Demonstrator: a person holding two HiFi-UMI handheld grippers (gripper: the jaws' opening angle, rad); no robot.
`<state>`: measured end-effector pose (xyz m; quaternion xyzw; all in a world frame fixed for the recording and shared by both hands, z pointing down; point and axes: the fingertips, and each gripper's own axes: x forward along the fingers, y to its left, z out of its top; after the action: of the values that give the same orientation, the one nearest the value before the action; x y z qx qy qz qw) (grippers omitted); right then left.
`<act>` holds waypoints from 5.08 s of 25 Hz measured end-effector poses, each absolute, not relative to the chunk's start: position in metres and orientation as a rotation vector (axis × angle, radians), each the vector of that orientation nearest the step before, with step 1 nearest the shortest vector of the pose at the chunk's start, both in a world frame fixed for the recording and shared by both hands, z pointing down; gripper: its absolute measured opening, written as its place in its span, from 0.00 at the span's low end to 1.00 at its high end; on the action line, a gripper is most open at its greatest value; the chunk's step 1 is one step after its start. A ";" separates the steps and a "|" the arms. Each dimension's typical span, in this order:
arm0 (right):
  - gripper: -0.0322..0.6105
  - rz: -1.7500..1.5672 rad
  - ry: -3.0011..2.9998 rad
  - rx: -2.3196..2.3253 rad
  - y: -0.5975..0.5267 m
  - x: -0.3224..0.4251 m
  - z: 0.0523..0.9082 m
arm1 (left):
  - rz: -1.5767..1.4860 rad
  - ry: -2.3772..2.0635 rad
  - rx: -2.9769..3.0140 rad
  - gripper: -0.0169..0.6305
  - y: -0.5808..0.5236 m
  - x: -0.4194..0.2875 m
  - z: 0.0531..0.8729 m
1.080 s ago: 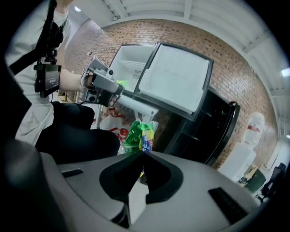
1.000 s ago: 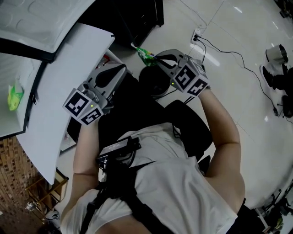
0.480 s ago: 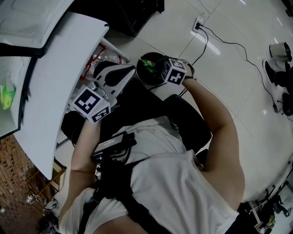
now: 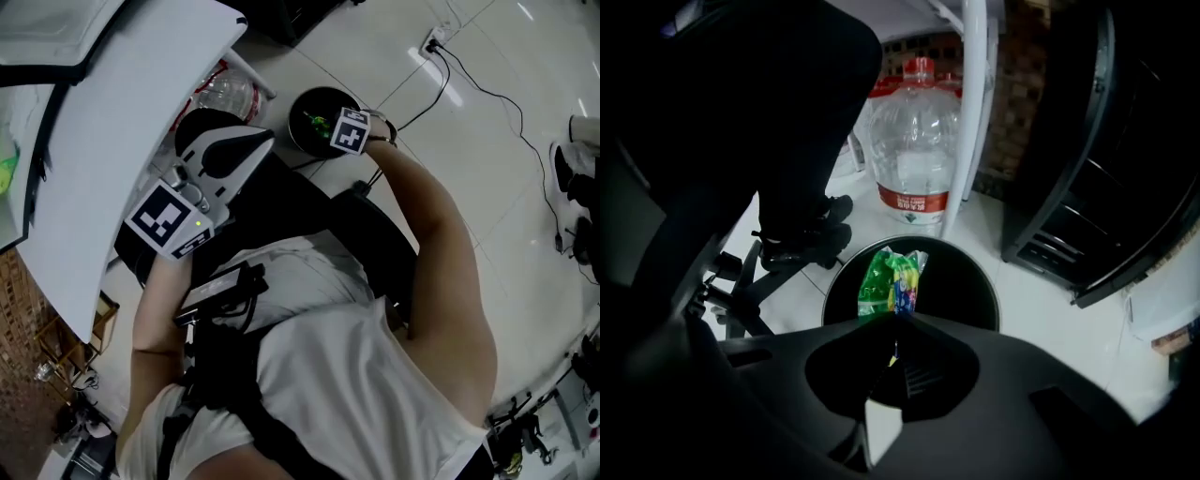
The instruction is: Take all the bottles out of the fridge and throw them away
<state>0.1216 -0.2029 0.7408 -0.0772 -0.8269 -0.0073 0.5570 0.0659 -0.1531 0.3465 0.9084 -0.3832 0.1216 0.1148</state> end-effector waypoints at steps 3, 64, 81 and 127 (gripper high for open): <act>0.06 -0.006 -1.924 -0.225 -0.197 0.111 0.759 | 0.354 -1.143 2.633 0.05 -0.152 0.059 0.347; 0.05 0.295 -3.265 -0.483 -0.182 0.023 0.313 | 0.252 -1.275 2.751 0.05 -0.127 0.049 0.281; 0.05 0.317 -3.221 -0.881 -0.069 -0.081 0.189 | 0.042 -1.786 2.484 0.05 -0.046 -0.098 0.223; 0.05 0.045 -2.981 -1.157 0.056 -0.231 0.182 | -0.042 -2.355 1.995 0.05 0.100 -0.250 0.206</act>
<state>-0.2312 0.0562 0.1819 -0.3616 -0.9318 0.0140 -0.0283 -0.2500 0.1003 0.2064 0.6460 -0.7627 -0.0137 0.0273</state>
